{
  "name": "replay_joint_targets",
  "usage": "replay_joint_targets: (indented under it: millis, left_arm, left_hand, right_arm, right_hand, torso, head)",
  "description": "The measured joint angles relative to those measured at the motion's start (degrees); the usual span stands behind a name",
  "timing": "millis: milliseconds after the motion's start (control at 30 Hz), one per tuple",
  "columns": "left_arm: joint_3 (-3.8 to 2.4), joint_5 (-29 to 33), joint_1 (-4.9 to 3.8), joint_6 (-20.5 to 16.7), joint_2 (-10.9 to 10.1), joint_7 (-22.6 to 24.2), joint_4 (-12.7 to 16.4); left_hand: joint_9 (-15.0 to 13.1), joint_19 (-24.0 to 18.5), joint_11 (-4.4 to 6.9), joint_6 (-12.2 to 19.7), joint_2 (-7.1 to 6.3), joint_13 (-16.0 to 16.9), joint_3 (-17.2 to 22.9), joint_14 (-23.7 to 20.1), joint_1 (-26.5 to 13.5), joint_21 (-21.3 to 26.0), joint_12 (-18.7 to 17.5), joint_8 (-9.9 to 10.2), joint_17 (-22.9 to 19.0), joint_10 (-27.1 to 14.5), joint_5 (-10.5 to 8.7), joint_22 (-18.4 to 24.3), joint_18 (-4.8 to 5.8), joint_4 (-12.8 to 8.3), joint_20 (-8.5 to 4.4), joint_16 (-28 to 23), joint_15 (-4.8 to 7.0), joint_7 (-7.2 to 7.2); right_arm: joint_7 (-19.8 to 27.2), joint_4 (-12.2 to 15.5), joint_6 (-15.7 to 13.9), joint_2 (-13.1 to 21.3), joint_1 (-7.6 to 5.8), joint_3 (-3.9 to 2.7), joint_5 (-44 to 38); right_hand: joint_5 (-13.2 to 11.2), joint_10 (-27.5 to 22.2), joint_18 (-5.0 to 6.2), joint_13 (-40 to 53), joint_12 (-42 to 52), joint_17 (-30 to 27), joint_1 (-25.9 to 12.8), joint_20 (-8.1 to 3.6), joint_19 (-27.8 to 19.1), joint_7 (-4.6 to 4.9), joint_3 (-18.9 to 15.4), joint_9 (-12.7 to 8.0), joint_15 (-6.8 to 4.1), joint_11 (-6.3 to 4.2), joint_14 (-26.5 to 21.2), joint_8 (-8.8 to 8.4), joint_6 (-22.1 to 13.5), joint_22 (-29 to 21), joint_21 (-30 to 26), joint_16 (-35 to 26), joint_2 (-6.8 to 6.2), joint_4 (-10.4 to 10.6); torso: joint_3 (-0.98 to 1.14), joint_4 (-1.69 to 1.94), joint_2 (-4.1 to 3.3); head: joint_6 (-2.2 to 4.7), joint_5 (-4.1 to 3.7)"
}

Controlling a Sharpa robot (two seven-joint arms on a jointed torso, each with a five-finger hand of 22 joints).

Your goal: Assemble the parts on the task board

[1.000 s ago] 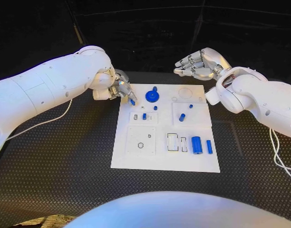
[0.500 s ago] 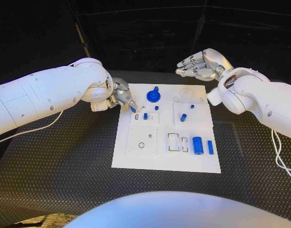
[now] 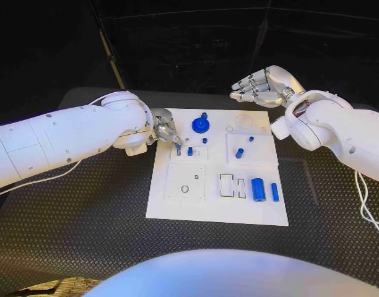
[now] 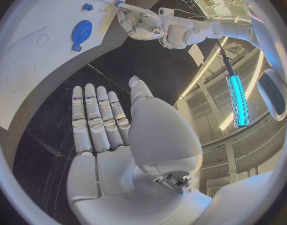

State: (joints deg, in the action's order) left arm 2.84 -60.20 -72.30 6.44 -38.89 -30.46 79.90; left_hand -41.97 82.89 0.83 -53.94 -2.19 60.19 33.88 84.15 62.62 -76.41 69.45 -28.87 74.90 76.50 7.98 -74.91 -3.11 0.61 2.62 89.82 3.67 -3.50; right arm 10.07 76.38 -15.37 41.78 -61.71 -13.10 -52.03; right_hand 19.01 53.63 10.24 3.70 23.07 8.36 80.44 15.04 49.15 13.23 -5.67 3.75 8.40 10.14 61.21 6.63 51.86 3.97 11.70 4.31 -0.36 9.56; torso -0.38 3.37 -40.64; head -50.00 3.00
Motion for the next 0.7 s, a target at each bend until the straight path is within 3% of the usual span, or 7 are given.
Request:
replay_joint_targets:
  millis: [267, 700]
  left_arm:
    - [0.01, -2.4, 0.79, -0.9, -0.3, 0.0, 0.8]
    - [-0.13, -4.5, 1.14, -0.6, -0.8, 0.0, 1.7]
  left_hand:
    - [0.0, 0.0, 0.2, 0.0, 0.01, 0.1, 0.1, 0.0, 0.0, -0.2, 0.0, 0.0, 0.0, 0.2, -0.01, 0.0, 0.0, -0.1, 0.0, 0.0, 0.0, -0.01]
    - [0.0, 0.2, 0.28, 0.0, 0.08, 0.1, 0.1, 0.0, 0.1, -0.2, 0.0, 0.0, 0.0, 0.3, 0.02, 0.0, 0.0, -0.1, -0.17, 0.0, 0.0, -0.04]
  right_arm:
    - [0.0, 0.0, 0.1, 0.1, 0.03, 0.01, 0.0]
    - [0.0, -0.1, 0.1, 0.1, 0.09, 0.02, 0.0]
  right_hand:
    - [0.0, 0.0, 0.0, 0.0, 0.0, 0.0, 0.0, 0.0, 0.0, 0.0, 0.0, 0.0, 0.0, 0.0, 0.0, 0.0, 0.0, 0.0, 0.0, 0.0, 0.0, 0.0]
    - [0.2, 0.0, 0.01, 0.0, 0.0, 0.0, 0.0, 0.19, 0.2, 0.0, 0.0, 0.0, 0.0, 0.0, 0.0, 0.0, 0.0, 0.0, 0.0, 0.0, 0.0, 0.0]
  torso:
    - [0.04, -0.04, -0.02]
    - [0.05, -0.04, -0.01]
  head:
    - [0.0, 0.05]
    - [0.0, 0.07]
